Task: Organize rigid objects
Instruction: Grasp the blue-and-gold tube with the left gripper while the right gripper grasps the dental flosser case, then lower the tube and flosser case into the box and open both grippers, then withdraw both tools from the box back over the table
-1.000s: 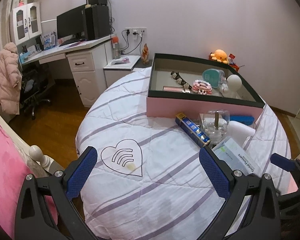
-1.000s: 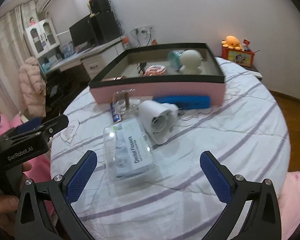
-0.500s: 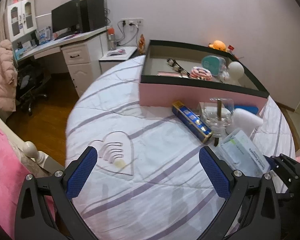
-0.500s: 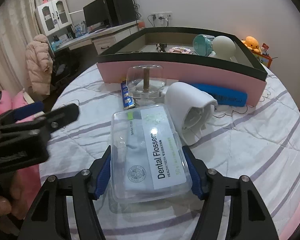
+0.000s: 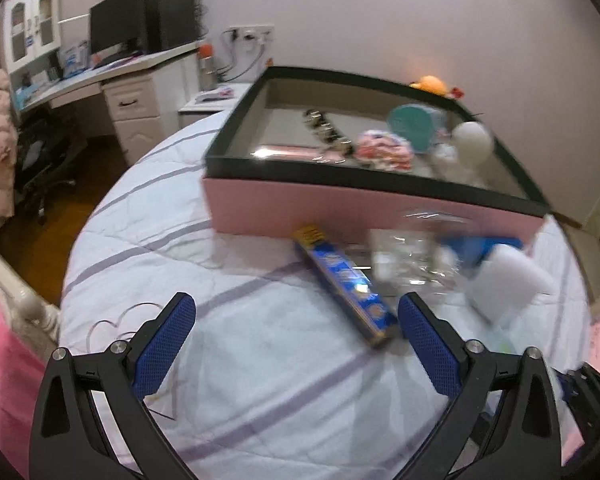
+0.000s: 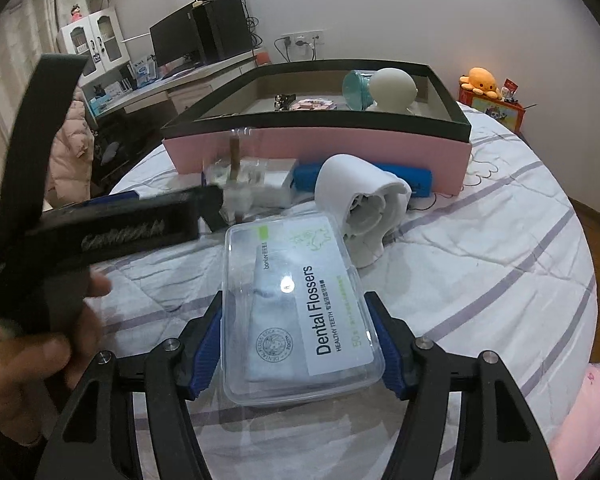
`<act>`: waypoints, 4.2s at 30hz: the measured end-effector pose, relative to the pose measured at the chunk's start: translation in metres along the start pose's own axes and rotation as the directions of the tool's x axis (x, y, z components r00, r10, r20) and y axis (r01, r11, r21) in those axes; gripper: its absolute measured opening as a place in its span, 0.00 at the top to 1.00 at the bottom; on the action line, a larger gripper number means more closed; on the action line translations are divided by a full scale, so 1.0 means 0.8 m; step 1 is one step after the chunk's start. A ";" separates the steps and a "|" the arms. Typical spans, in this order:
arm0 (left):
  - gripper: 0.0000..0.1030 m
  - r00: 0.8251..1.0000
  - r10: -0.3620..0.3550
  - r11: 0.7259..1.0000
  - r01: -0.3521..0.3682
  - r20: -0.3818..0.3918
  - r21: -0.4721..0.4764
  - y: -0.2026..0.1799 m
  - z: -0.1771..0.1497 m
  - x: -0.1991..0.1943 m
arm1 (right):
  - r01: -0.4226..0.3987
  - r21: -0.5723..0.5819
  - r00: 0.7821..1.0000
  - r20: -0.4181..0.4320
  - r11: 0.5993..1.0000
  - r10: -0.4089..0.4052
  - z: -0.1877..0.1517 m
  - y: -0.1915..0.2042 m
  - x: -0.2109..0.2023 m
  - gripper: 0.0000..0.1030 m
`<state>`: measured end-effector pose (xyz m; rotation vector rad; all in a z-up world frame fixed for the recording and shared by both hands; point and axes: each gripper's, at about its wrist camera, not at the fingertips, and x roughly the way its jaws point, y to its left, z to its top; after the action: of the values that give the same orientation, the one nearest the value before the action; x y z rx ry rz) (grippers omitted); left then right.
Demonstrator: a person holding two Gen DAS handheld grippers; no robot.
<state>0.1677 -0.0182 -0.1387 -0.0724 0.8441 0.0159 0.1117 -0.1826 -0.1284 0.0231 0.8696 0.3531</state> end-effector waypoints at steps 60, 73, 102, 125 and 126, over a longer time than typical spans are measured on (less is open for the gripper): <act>0.85 0.984 -0.171 0.985 0.170 0.047 0.028 0.046 0.005 -0.037 | -0.039 -0.015 0.997 0.059 0.999 0.040 0.011 0.008 -0.038 0.37; 0.85 0.966 -0.211 0.976 0.201 0.151 0.081 0.041 0.091 -0.094 | 0.000 -0.085 0.984 0.176 0.996 0.015 0.116 0.008 -0.075 0.37; 0.56 0.983 -0.164 0.983 0.170 -0.082 0.071 -0.003 0.203 0.106 | 0.070 -0.063 0.997 -0.022 0.996 -0.071 0.279 -0.032 0.126 0.36; 0.00 0.989 -0.082 0.991 0.068 0.121 0.118 0.004 0.146 -0.024 | 0.019 0.100 0.989 0.147 0.995 -0.034 0.224 -0.047 0.013 0.00; 0.00 0.989 -0.081 0.991 0.066 0.124 0.119 0.004 0.140 -0.030 | 0.019 0.100 0.987 0.158 0.995 -0.034 0.218 -0.044 0.004 0.00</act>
<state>0.2354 -0.0070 -0.0465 0.0055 0.7112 -0.0961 0.2549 -0.1935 -0.0236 0.1290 0.7270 0.2794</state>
